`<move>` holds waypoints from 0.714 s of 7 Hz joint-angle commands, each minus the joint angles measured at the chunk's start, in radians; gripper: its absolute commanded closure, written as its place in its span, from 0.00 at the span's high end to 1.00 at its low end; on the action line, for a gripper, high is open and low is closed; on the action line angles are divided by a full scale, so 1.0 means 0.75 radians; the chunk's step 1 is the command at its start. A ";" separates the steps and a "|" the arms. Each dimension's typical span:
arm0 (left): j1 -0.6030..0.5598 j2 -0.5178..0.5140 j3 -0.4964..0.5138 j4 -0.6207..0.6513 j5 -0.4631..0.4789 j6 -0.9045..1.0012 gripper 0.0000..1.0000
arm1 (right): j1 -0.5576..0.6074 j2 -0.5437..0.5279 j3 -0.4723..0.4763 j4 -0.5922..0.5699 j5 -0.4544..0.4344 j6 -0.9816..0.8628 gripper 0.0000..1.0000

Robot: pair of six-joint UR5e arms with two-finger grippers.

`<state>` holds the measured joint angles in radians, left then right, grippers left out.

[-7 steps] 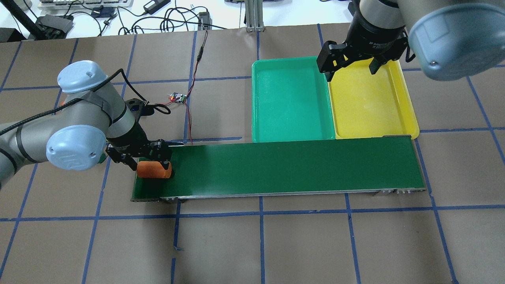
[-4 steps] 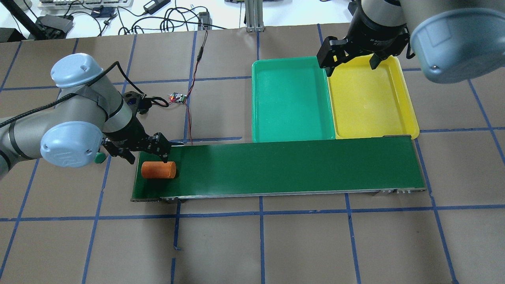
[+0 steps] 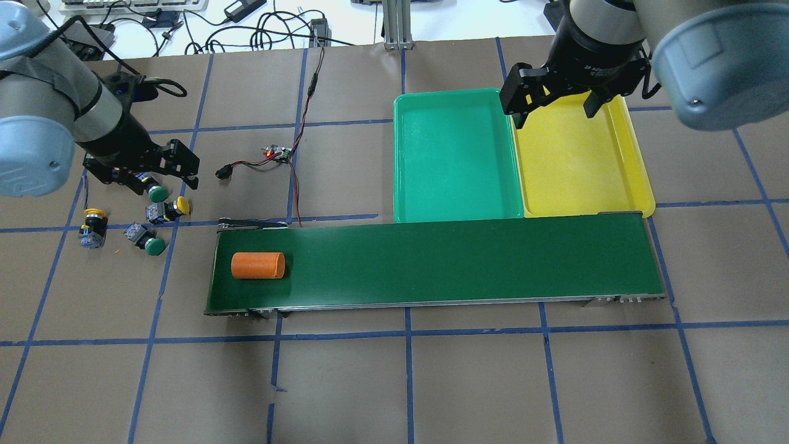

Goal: Sort buttons by color to trays

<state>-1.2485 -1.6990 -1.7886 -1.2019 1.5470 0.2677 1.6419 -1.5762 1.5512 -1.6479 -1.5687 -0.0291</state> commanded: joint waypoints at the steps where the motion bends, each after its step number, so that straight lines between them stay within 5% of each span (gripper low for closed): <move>1: 0.181 -0.141 0.031 0.187 -0.003 0.121 1.00 | -0.074 -0.015 -0.037 0.107 0.032 0.088 1.00; 2: 0.240 -0.235 0.120 0.195 -0.011 0.304 1.00 | -0.085 -0.021 -0.027 0.121 0.030 0.090 1.00; 5: 0.249 -0.528 0.415 0.203 -0.005 0.330 1.00 | -0.083 -0.026 -0.019 0.115 0.022 0.088 1.00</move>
<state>-1.0659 -2.0074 -1.5449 -1.0516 1.5442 0.5104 1.5809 -1.5948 1.5360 -1.5619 -1.5498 0.0368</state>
